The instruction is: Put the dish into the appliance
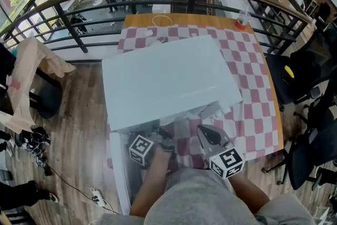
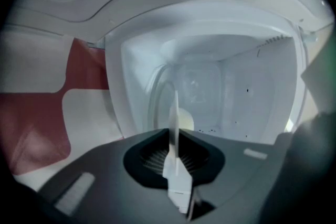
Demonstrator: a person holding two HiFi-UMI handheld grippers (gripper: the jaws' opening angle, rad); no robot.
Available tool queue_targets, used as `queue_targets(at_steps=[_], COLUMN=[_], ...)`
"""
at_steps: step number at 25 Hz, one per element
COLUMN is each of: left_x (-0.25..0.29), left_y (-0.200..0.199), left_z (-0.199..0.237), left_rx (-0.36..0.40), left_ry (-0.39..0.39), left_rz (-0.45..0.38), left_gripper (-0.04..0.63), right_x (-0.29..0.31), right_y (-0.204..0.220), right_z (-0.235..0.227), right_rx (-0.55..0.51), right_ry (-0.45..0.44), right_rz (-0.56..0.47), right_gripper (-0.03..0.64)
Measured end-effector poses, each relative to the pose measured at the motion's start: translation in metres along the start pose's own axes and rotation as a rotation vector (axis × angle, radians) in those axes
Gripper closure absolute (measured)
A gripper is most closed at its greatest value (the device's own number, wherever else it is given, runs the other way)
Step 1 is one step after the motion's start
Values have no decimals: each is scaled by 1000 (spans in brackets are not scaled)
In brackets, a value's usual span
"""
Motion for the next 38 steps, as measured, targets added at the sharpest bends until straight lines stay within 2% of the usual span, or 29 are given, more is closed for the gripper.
queue_targets(at_steps=[6, 14, 16, 18, 23, 27, 30, 32, 35, 38], left_x=[8, 21, 23, 23, 17, 16, 16, 15, 14, 13], left_y=[-6, -3, -3, -3, -5, -1, -3, -6, -4, -2], left_z=[-5, -6, -9, -13, -12, -15, -21, -26, -30, -27], left_rx=[47, 1, 0, 2, 46, 164, 297, 411, 621, 792], left_ry=[-46, -136, -125, -93, -126, -124, -118, -93, -57, -75], left_rz=[-6, 34, 35, 31, 29, 81, 99, 92, 78, 72], left_gripper=[560, 565, 563, 498, 489, 460, 400, 371, 348, 313], right_x=[5, 10, 10, 9, 11, 10, 9, 10, 9, 9], right_y=[-1, -9, -9, -7, -8, -5, -2, 0, 3, 4], right_z=[-7, -17, -21, -23, -24, -23, -23, -22, -23, -24], right_rx=[18, 30, 35, 38, 44, 33, 13, 14, 17, 20], right_ry=[-1, 5, 11, 15, 10, 9, 12, 13, 13, 15], right_rz=[-5, -28, -30, -28, -39, -35, -32, -28, -25, -22], right_gripper=[618, 619, 618, 618, 619, 619, 619, 618, 619, 618])
Point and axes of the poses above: the fingertips, and each gripper's own axes: x forward along the fingers, z to its left, y out of its underside, the point moved 1 cm from there along -x, backward along the fingers, and after that the axes turned 12 degrees about x, right-handed, at the moved point
